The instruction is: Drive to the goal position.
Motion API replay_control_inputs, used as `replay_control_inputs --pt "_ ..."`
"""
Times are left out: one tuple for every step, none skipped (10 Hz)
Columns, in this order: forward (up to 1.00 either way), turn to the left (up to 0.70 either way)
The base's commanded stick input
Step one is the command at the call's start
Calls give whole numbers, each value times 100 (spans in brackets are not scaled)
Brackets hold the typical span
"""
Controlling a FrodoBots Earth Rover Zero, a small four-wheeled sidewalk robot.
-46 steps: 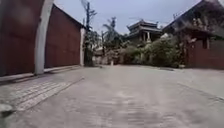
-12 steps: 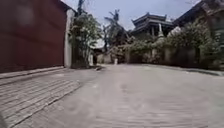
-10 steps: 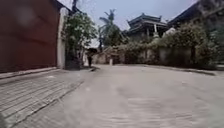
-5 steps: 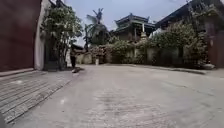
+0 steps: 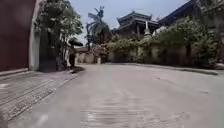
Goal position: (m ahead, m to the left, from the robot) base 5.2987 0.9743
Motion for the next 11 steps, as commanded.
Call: replay_control_inputs --pt "100 0" --pt "100 0" --pt "100 0" --pt "100 0" --pt "100 0" --pt "100 0" --pt "100 0" --pt "100 0" --pt "100 0" --pt "100 0" --pt "100 0"
